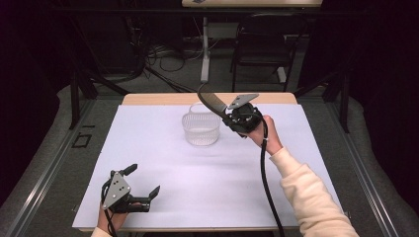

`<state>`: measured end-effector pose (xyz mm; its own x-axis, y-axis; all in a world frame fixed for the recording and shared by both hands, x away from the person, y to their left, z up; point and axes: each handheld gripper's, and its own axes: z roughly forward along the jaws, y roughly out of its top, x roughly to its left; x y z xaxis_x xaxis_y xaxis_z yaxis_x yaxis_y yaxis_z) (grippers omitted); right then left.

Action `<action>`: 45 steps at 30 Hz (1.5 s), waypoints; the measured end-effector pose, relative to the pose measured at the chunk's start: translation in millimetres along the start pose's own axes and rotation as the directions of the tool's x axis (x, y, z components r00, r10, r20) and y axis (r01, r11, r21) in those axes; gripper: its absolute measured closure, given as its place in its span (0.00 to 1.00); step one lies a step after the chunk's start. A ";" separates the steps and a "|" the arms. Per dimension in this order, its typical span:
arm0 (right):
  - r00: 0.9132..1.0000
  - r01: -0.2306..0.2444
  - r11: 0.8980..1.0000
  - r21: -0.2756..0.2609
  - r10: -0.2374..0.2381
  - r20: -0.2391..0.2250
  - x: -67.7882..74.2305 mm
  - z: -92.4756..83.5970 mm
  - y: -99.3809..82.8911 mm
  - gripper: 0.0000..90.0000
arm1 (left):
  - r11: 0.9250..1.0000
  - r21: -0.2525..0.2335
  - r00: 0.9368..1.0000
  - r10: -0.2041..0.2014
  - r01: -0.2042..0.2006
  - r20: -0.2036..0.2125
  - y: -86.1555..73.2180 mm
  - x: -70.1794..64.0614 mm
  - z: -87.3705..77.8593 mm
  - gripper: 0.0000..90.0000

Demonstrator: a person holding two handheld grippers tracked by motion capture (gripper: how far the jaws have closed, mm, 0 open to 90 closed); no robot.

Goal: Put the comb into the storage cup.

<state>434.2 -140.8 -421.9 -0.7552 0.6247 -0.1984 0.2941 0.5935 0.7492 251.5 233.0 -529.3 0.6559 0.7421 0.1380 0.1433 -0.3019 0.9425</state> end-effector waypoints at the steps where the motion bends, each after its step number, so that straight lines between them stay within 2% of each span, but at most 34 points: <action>1: 1.000 0.001 1.000 -0.001 -0.001 0.001 0.0 0.3 1.1 0.80 | 1.000 -0.002 1.000 -0.002 0.002 0.001 0.0 -0.1 0.0 0.00; 6: 1.000 0.017 1.000 -0.004 -0.017 -0.001 1.2 3.9 5.3 0.80 | 1.000 -0.001 1.000 -0.004 0.004 0.004 -0.3 0.4 0.4 0.00; 22: 1.000 0.023 1.000 -0.015 -0.023 -0.002 -1.7 11.4 14.1 0.80 | 1.000 -0.010 1.000 -0.016 0.016 0.005 -0.3 1.0 0.4 0.00; 37: 1.000 0.025 0.999 -0.028 -0.025 -0.007 -4.8 15.9 23.1 0.80 | 1.000 -0.009 1.000 -0.013 0.013 0.011 -0.3 0.6 0.5 0.00; 45: 0.999 0.041 0.998 -0.038 -0.041 -0.005 -3.0 18.8 30.1 0.81 | 1.000 -0.010 1.000 -0.009 0.009 0.015 0.0 0.3 0.8 0.00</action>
<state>456.3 -115.3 -410.6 -0.7698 0.5970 -0.2257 0.2403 0.5987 0.7641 252.3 232.7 -529.5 0.6654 0.7359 0.1255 0.1418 -0.2896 0.9466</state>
